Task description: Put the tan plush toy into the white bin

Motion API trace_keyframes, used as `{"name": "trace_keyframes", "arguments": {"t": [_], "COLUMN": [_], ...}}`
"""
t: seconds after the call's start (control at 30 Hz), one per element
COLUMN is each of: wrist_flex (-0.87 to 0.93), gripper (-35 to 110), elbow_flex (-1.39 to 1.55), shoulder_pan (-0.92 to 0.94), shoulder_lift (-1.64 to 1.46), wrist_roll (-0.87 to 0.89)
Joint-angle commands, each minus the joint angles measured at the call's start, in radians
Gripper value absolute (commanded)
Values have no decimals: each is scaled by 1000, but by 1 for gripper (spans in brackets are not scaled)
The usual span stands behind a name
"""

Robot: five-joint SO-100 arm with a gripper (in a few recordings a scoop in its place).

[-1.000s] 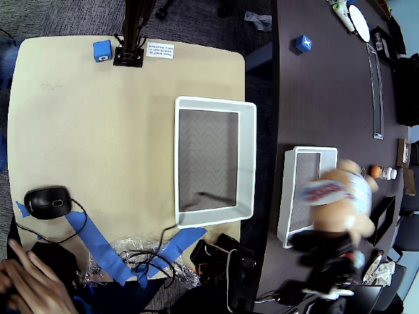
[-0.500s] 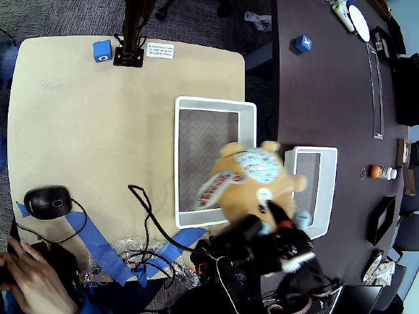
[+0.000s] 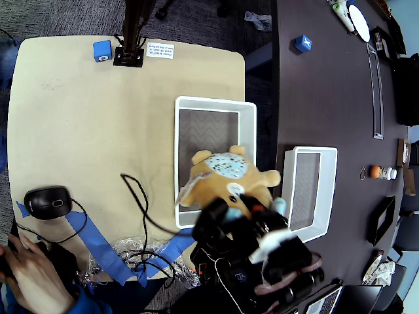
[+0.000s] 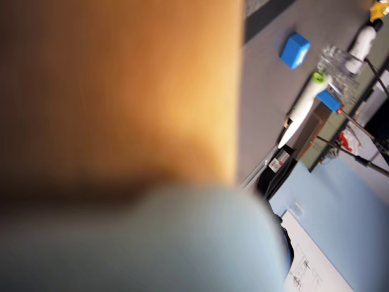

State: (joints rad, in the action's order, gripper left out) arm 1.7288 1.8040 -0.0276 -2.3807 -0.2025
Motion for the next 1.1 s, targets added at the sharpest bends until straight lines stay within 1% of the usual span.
{"name": "trace_keyframes", "arguments": {"t": [0.0,0.27,0.67,1.07], "wrist_flex": [5,3,-49,-49], "gripper": [0,0,0,1], "elbow_flex": [-15,-15,-15,-15], "shoulder_pan": [-18,-17,-14,-2], "shoulder_lift": [29,147,291,368], "wrist_roll": [-14,-14,-14,-21]}}
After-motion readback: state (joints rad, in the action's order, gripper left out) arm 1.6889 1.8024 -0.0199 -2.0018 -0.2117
